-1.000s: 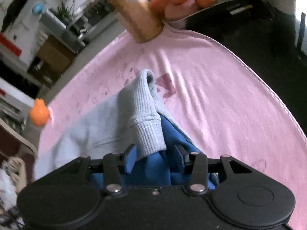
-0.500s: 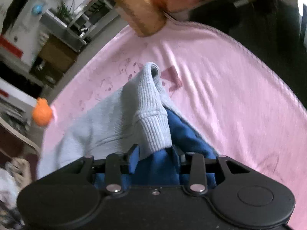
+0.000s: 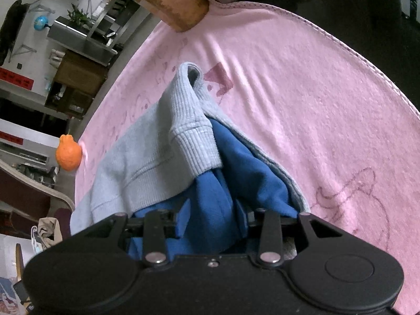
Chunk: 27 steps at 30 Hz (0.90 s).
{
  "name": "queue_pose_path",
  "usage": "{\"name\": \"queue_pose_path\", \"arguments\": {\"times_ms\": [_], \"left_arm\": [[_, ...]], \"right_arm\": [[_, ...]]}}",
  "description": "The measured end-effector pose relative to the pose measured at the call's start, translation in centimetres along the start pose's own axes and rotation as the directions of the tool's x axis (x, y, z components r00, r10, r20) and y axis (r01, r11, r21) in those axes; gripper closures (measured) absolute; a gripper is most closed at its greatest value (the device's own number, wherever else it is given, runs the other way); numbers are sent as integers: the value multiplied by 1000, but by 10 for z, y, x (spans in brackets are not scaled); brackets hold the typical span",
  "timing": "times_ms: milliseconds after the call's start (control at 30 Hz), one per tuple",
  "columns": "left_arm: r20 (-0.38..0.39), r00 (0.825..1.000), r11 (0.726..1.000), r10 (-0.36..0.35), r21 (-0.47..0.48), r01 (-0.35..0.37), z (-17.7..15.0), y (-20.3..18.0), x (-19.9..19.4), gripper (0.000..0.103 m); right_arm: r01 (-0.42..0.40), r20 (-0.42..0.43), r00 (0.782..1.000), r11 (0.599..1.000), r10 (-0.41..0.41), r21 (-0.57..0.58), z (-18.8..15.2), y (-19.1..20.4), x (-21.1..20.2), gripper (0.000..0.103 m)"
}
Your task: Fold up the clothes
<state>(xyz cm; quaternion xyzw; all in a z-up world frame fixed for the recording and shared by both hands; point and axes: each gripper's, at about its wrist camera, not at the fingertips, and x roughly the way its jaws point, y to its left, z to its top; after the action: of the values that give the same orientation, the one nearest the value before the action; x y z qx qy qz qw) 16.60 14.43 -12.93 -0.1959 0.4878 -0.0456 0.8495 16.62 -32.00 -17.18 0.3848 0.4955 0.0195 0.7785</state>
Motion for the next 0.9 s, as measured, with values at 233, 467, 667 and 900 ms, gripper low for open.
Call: {"name": "queue_pose_path", "arguments": {"times_ms": [233,467,667,900], "left_arm": [[-45,999,999,-14,42,16,-4,-11,4,60],[-104,994,999,14,54,-8,-4,-10,17,56],[-69,997,999,-40,24,41,-4,-11,8,68],[-96,994,997,53,53,-48,-6,-17,15,65]], "right_arm": [[-12,9,1000,1000,12,25,2,-3,0,66],[27,15,1000,998,-26,-57,-1,8,2,67],[71,37,997,988,-67,-135,-5,19,2,67],[52,30,998,993,-50,-103,-4,13,1,67]]}}
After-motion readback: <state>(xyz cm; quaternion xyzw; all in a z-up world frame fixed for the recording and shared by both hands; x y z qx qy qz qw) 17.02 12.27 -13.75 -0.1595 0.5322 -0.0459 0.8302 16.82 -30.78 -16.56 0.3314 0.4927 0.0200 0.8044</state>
